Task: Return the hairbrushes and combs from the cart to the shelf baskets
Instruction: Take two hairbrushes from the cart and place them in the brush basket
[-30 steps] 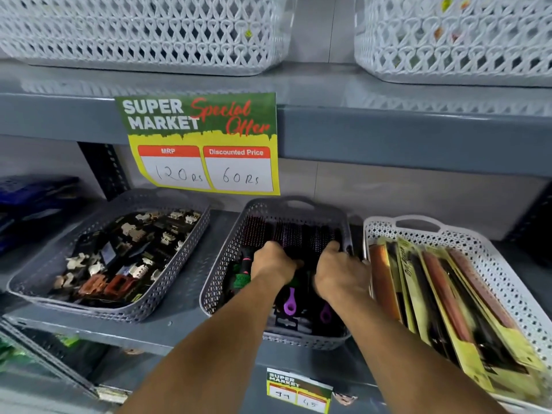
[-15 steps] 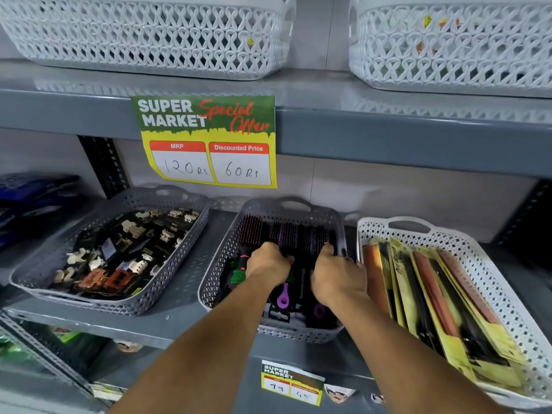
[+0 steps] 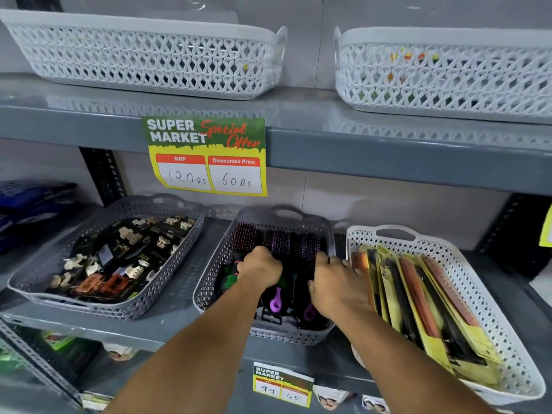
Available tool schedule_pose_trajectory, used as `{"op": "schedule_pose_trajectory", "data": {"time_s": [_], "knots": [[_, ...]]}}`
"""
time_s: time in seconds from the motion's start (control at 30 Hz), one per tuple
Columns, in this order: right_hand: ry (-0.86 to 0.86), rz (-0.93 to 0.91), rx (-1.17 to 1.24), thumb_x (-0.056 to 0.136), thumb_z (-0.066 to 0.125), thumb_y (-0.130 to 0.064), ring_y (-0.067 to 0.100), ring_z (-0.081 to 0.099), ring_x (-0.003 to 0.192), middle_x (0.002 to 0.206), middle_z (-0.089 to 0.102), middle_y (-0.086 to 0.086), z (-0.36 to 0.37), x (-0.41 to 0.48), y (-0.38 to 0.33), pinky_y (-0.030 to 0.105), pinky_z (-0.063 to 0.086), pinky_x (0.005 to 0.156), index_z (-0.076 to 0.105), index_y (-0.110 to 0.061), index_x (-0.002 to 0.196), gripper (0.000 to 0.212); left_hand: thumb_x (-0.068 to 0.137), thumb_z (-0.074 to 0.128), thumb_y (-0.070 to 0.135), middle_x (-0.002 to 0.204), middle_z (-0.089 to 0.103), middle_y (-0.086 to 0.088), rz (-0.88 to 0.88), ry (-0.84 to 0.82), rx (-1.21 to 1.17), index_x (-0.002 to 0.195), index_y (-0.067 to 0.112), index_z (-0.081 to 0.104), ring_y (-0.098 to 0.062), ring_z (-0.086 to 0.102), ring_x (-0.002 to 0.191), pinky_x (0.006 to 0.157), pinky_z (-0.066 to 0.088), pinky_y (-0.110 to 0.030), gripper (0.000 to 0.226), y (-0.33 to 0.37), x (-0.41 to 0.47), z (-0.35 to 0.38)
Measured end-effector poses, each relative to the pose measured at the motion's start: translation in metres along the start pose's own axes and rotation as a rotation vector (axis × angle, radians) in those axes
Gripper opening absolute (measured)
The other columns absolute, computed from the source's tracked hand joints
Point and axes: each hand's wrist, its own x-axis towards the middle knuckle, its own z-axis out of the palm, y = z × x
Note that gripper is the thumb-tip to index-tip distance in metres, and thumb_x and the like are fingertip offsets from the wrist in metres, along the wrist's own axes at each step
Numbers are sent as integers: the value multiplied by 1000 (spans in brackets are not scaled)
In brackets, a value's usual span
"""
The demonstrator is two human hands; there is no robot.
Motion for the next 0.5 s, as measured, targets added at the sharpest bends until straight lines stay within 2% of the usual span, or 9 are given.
{"op": "schedule_pose_trajectory", "data": {"time_s": [0.1, 0.3, 0.43, 0.5], "knots": [[26, -19, -7, 83, 63, -32, 30, 58, 112, 119, 63, 10, -11, -3, 4, 42, 46, 90, 48, -14, 123, 47, 90, 49, 30, 112, 63, -18, 72, 115, 102, 91, 11, 59, -40, 54, 110, 88, 45, -44, 21, 0, -8, -11], [65, -78, -13, 85, 58, -26, 32, 54, 117, 126, 57, 11, -46, 0, -7, 42, 44, 92, 47, -12, 125, 43, 96, 39, 30, 125, 52, -17, 378, 437, 401, 121, 11, 53, -40, 42, 117, 89, 42, -49, 34, -13, -41, -54], [73, -161, -15, 88, 55, -26, 35, 50, 122, 131, 54, 14, -80, -1, -40, 45, 40, 103, 44, -11, 131, 47, 94, 38, 26, 139, 45, -18, 361, 558, 481, 139, 11, 41, -40, 34, 130, 103, 35, -50, 48, -35, -69, -100], [63, -191, -9, 89, 53, -26, 37, 48, 123, 132, 52, 14, -93, -4, -59, 47, 39, 103, 45, -11, 130, 44, 95, 36, 27, 147, 39, -20, 324, 590, 511, 144, 11, 35, -40, 28, 137, 109, 31, -51, 52, -47, -83, -119]]}}
